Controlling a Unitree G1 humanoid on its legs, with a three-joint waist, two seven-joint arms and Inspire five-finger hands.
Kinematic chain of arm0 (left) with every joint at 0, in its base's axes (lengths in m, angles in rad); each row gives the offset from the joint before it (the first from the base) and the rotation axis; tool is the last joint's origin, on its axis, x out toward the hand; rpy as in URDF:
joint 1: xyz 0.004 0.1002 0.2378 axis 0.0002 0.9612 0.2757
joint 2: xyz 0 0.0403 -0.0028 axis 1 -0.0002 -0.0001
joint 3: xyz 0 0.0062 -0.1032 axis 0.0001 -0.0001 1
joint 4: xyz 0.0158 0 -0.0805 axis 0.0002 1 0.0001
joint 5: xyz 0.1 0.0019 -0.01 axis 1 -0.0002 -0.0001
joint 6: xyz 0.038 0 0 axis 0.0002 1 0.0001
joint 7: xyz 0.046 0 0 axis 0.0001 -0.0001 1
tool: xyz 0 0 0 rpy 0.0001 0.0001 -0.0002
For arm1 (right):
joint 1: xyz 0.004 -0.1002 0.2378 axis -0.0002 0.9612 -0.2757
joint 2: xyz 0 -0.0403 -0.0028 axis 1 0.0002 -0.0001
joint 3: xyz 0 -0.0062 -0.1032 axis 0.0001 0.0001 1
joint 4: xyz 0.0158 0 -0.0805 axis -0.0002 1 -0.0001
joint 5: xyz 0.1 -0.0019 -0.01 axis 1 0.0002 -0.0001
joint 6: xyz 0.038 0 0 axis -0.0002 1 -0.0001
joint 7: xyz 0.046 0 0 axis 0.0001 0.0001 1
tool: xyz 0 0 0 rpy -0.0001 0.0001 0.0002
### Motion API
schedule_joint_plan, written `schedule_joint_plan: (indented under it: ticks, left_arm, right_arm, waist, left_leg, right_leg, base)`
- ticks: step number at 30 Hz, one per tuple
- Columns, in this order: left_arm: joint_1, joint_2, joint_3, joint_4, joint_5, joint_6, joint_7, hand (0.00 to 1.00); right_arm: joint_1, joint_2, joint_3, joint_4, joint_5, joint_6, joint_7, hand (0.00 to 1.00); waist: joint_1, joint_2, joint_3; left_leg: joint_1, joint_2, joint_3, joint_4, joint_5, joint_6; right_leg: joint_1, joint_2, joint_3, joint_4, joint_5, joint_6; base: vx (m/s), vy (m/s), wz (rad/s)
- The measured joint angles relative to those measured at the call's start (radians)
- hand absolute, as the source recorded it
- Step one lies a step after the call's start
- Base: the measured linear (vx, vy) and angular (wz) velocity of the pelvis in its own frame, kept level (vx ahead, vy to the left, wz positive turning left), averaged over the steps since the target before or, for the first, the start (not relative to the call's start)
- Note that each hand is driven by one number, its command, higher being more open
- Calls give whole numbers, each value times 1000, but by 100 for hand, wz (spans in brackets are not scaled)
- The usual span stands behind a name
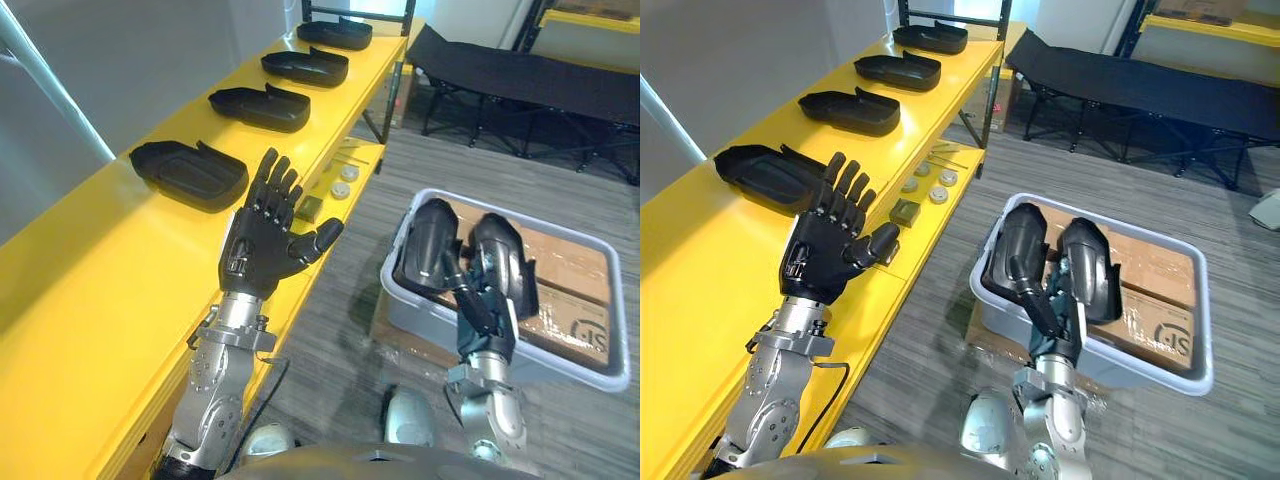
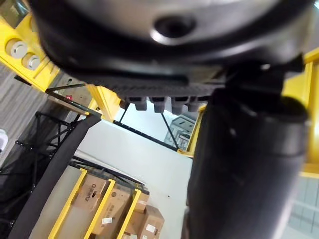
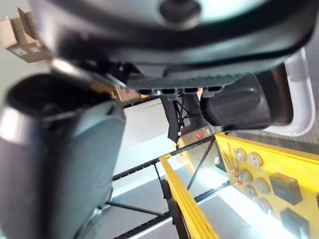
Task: Walk over and take three plastic housings, then place them on the shelf
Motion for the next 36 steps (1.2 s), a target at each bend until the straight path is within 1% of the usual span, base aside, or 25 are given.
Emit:
schedule_joint_plan:
  ticks: [1, 3, 4, 5, 7, 8, 9, 10, 12, 13, 14, 15, 16, 17, 18, 19, 20, 21, 22, 24, 27, 31, 33, 35, 36]
  left_arm:
    - [6, 0, 12, 1, 1, -3, -4, 100]
    - [20, 0, 25, 2, 1, -5, -4, 100]
    - [21, 0, 24, 3, 1, -5, -4, 100]
    - [25, 0, 24, 4, -5, -5, -5, 100]
    - [39, 0, 24, 6, -26, -7, 0, 100]
    - [41, -4, 15, 28, -26, -8, 9, 100]
    - [45, -10, 7, 48, -26, -8, 27, 100]
    - [48, -23, -10, 71, -26, -7, 51, 100]
    - [48, -51, -63, 115, -31, -6, 87, 100]
    - [47, -57, -78, 128, -44, -5, 90, 100]
    - [47, -58, -81, 133, -58, -5, 90, 100]
    - [54, -57, -77, 137, -71, -5, 91, 100]
    - [58, -60, -77, 141, -78, -6, 83, 100]
    - [58, -60, -79, 142, -80, -6, 74, 100]
    - [64, -60, -86, 143, -80, -8, 50, 100]
    - [70, -60, -88, 143, -80, -10, 38, 100]
    - [77, -60, -88, 143, -83, -10, 30, 100]
    - [92, -55, -84, 147, -106, -10, 14, 100]
    - [93, -57, -73, 154, -121, -8, -5, 100]
    - [93, -57, -41, 155, -143, -5, -34, 100]
    - [104, -56, -13, 162, -144, 8, -57, 100]
    - [107, -62, -20, 160, -124, 8, -56, 100]
    - [105, -73, -21, 156, -101, 8, -56, 100]
    - [106, -81, -21, 149, -100, 8, -57, 100]
    - [106, -83, -18, 147, -99, 9, -57, 100]
  right_arm:
    - [-50, 0, 33, 21, -18, -1, -19, 100]
    - [-96, 0, 75, 51, -33, -2, -34, 100]
    - [-102, 1, 84, 52, -43, -2, -38, 100]
    - [-104, 2, 96, 52, -68, -2, -39, 100]
    - [-93, 5, 107, 51, -86, -1, -34, 100]
    - [-83, -1, 105, 49, -88, 2, -33, 100]
    - [-73, -20, 104, 49, -87, 8, -26, 100]
    - [-55, -45, 89, 49, -86, 16, -6, 100]
    - [-7, -113, 47, 49, -89, 40, 24, 100]
    - [23, -135, 9, 49, -95, 52, 40, 100]
    - [39, -145, -11, 49, -95, 53, 48, 100]
    - [61, -151, -43, 48, -95, 53, 63, 100]
    - [75, -157, -83, 46, -78, 51, 82, 100]
    - [75, -162, -102, 47, -65, 51, 87, 100]
    - [74, -173, -142, 48, -57, 51, 95, 100]
    - [74, -186, -153, 50, -51, 51, 107, 100]
    - [74, -192, -157, 52, -34, 51, 119, 100]
    - [70, -185, -159, 75, -6, 51, 135, 100]
    - [66, -175, -157, 97, 6, 49, 151, 100]
    - [22, -172, -152, 162, 2, 45, 164, 100]
    - [-86, -172, -153, 260, 16, 44, 136, 100]
    - [-136, -166, -141, 268, 12, 30, 118, 100]
    - [-145, -124, -137, 267, 13, 30, 120, 100]
    - [-145, -100, -135, 267, 13, 30, 120, 100]
    - [-145, -87, -126, 267, 13, 31, 118, 100]
  waist:
    - [21, 1, -1]
    - [42, -5, -3]
    - [47, -5, -3]
    - [49, -8, -5]
    - [47, -31, -18]
    - [46, -39, -26]
    - [44, -31, -37]
    - [32, -13, -49]
    - [-22, 17, -67]
    - [-46, 17, -67]
    - [-52, 14, -66]
    - [-60, 4, -62]
    - [-55, -2, -57]
    - [-55, 4, -57]
    - [-47, 17, -58]
    - [-38, 26, -59]
    - [-32, 32, -59]
    - [-26, 30, -67]
    - [-27, 16, -71]
    - [-14, -18, -62]
    - [0, -20, -61]
    - [24, -21, -60]
    - [40, -29, -59]
    - [54, -29, -59]
    - [55, -27, -60]
  left_leg:
    - [-19, 20, 29, 0, 14, -9]
    - [-42, 53, 72, 3, 33, -25]
    - [-51, 66, 83, 9, 37, -31]
    - [-70, 98, 106, 34, 42, -40]
    - [-94, 144, 142, 85, 45, -45]
    - [-99, 184, 165, 117, 50, -53]
    - [-91, 208, 182, 116, 58, -68]
    - [-87, 237, 188, 109, 72, -88]
    - [-69, 286, 187, 79, 119, -108]
    - [-69, 307, 164, 96, 161, -102]
    - [-75, 321, 149, 123, 190, -92]
    - [-111, 358, 131, 222, 242, -62]
    - [-146, 360, 96, 288, 223, -98]
    - [-160, 337, 78, 287, 182, -123]
    - [-192, 258, 43, 238, 114, -116]
    - [-201, 209, 37, 181, 114, -105]
    - [-201, 180, 35, 138, 121, -94]
    - [-184, 147, 24, 84, 105, -87]
    - [-177, 114, 1, 46, 105, -87]
    - [-183, 79, 11, 28, 111, -77]
    - [-195, 51, 11, 6, 120, -60]
    - [-194, 11, 1, -31, 134, -48]
    - [-196, -11, -18, -46, 122, -49]
    - [-202, -16, -25, -42, 103, -45]
    - [-208, -17, -33, -37, 95, -35]
  right_leg:
    - [25, -37, -21, 37, -13, -11]
    - [68, -81, -28, 53, -12, -10]
    - [83, -89, -27, 47, -12, -10]
    - [112, -96, -30, 13, -5, 1]
    - [159, -81, -48, -143, 30, 56]
    - [206, -39, -79, -250, -22, 133]
    - [214, -8, -108, -294, -44, 165]
    - [215, 29, -117, -329, -52, 173]
    - [223, 96, -109, -363, -66, 149]
    - [238, 118, -112, -373, -75, 132]
    - [248, 127, -114, -381, -79, 126]
    - [277, 140, -113, -415, -82, 120]
    - [293, 136, -96, -443, -86, 113]
    - [292, 133, -86, -447, -88, 110]
    - [283, 122, -68, -455, -88, 110]
    - [278, 118, -70, -455, -88, 111]
    - [277, 119, -74, -455, -87, 112]
    - [276, 116, -79, -460, -82, 123]
    - [275, 105, -89, -480, -69, 145]
    - [279, 85, -104, -533, -41, 175]
    - [281, 75, -130, -583, 14, 176]
    - [279, 57, -160, -591, 33, 175]
    - [272, 41, -180, -569, 33, 174]
    - [240, 26, -180, -508, 23, 160]
    - [194, 3, -177, -408, 5, 129]
  base:
    - [-98, -29, -88]
    - [-82, -97, -77]
    - [-74, -247, -75]
    - [-51, -256, -82]
    - [-35, -290, -94]
    - [-23, -397, -106]
    - [-17, -472, -116]
    - [12, -379, -90]
    - [63, -313, -52]
    - [76, -275, -30]
    - [70, -274, -30]
    - [52, -265, -47]
    - [43, -204, -52]
    - [37, -57, -65]
    - [34, 67, -59]
    - [39, 80, -61]
    - [40, 107, -48]
    - [70, 93, -21]
    - [51, 82, -5]
    - [-2, 83, 3]
    - [-26, 95, 4]
    - [-32, 98, 12]
    - [-16, 80, 13]
    - [-18, 124, -7]
    - [-6, 153, -7]
